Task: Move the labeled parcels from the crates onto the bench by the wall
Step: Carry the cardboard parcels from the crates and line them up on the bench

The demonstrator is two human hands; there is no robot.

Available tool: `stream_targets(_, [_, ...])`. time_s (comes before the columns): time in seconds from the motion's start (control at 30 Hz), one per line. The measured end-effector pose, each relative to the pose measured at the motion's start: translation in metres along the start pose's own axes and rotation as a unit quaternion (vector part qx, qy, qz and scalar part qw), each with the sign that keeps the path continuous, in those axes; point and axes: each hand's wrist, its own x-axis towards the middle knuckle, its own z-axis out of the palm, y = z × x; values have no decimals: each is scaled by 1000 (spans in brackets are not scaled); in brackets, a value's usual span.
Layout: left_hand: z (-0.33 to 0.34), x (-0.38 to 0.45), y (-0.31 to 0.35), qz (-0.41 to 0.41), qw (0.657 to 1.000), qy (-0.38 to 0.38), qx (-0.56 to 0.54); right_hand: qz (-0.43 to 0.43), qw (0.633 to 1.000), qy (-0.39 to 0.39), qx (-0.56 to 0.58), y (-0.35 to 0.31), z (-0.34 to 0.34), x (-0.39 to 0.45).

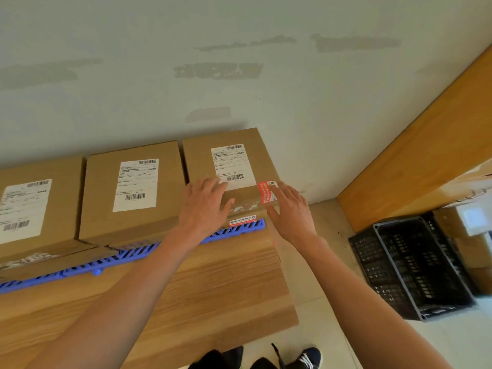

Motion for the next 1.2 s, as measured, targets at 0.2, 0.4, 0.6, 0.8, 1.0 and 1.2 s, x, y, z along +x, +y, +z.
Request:
stream_targets(0.2, [19, 22, 139, 104, 993, -25, -40, 94, 993, 33, 64, 103, -61, -71])
stream_targets(0.4, [51, 16, 333, 221, 972, -61, -47, 205, 975, 63, 56, 242, -135, -189])
stream_targets(0.6, [86, -9, 505, 314, 942, -106, -55, 332, 937, 77, 81, 354, -187, -312])
stream_targets(0.8, [111, -19, 626, 378, 913, -144, -49, 426, 892, 107, 106, 430, -215, -395])
stream_targets(1.0, [155, -4, 719, 413, 889, -190, -53, 478, 864, 110, 116, 500, -225, -425])
stream_targets(1.2, [211, 52, 802, 410, 878, -232, -82, 498, 857, 82, 106, 602, -243, -407])
